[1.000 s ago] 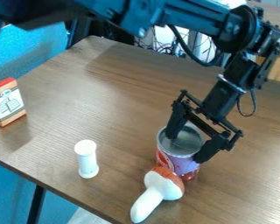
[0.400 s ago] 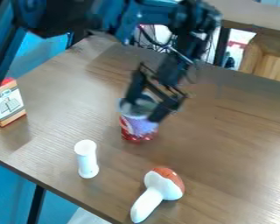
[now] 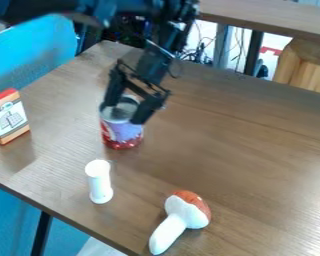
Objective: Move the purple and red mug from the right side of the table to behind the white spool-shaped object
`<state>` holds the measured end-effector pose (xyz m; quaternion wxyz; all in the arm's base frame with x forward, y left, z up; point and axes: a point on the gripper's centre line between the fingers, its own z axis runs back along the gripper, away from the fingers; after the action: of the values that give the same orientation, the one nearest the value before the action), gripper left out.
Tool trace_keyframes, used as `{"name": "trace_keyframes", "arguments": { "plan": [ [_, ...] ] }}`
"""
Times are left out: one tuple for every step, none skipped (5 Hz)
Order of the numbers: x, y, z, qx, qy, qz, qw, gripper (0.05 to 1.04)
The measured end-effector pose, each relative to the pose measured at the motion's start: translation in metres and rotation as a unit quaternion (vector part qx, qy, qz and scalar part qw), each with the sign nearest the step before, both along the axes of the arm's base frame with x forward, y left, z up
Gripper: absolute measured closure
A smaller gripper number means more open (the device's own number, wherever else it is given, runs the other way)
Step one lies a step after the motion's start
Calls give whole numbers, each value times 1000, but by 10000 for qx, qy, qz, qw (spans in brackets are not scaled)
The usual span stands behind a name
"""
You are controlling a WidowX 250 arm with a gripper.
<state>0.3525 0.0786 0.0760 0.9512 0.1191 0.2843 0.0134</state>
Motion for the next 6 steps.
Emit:
{"name": "trace_keyframes", "arguments": {
  "plan": [
    [-12, 7, 29, 116, -448, 192, 9987, 82],
    [-15, 7, 42, 149, -829, 207, 9962, 83],
    [-34, -8, 66, -298, -1511, -10, 9881, 83],
    [-64, -23, 58, -1198, -1791, -457, 9755, 83],
    [-98, -16, 42, -1725, -2136, -526, 9601, 83],
    [-117, -15, 37, -1601, -2111, -551, 9627, 83]
  ]
}}
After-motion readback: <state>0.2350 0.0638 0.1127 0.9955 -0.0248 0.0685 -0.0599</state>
